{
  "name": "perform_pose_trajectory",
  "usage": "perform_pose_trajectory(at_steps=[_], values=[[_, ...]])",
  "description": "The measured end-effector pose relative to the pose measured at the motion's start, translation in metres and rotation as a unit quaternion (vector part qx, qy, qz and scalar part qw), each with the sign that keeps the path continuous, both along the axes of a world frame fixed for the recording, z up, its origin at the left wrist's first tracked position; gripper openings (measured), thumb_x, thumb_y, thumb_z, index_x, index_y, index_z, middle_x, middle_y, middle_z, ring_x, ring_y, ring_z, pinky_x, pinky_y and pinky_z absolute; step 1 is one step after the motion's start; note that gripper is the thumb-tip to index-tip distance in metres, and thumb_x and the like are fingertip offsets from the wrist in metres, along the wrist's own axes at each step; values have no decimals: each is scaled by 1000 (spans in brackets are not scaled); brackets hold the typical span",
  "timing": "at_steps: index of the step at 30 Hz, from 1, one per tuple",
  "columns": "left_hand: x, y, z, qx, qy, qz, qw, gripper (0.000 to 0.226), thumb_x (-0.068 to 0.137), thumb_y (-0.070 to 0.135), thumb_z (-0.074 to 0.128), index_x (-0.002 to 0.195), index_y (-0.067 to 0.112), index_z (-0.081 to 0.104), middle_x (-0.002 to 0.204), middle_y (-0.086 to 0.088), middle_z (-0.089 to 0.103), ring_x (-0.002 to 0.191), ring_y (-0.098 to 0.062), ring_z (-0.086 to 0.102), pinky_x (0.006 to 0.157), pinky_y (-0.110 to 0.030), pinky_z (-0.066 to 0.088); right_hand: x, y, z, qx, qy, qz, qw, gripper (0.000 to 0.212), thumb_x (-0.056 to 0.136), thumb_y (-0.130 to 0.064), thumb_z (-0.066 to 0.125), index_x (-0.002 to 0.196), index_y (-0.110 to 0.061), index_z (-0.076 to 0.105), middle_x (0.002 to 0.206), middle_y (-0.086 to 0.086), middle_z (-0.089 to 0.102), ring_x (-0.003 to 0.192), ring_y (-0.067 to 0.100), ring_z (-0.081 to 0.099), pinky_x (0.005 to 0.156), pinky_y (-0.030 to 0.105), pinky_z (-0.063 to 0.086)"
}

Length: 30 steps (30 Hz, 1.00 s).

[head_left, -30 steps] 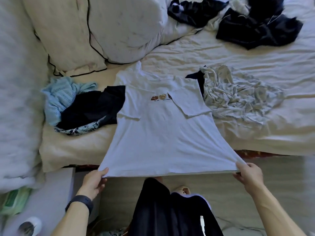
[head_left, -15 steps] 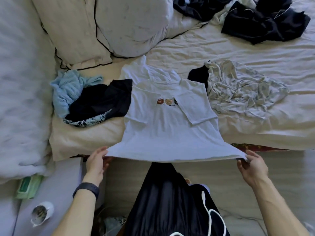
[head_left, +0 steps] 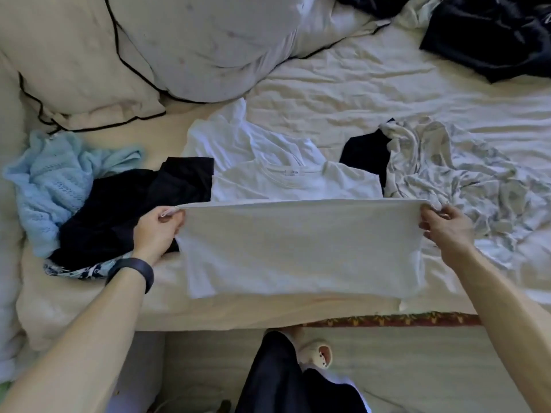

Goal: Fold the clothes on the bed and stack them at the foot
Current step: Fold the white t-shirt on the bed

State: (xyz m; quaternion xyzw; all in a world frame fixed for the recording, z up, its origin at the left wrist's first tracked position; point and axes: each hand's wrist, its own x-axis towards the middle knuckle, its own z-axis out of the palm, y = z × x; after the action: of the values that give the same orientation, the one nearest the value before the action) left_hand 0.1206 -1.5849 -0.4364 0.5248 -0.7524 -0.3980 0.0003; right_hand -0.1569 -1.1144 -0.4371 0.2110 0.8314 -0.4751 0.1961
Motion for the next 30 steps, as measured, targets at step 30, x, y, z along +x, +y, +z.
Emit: perform_pose_trajectory(at_steps=[30], values=[[-138, -32, -130, -150, -51, -17, 987, 60, 93, 44, 63, 140, 10, 48, 136, -14, 53, 125, -34, 50, 104, -39, 39, -95, -77, -122, 272, 79, 56, 957, 56, 96, -50, 48, 135, -10, 50, 135, 14, 54, 125, 33, 49, 105, 42, 36]])
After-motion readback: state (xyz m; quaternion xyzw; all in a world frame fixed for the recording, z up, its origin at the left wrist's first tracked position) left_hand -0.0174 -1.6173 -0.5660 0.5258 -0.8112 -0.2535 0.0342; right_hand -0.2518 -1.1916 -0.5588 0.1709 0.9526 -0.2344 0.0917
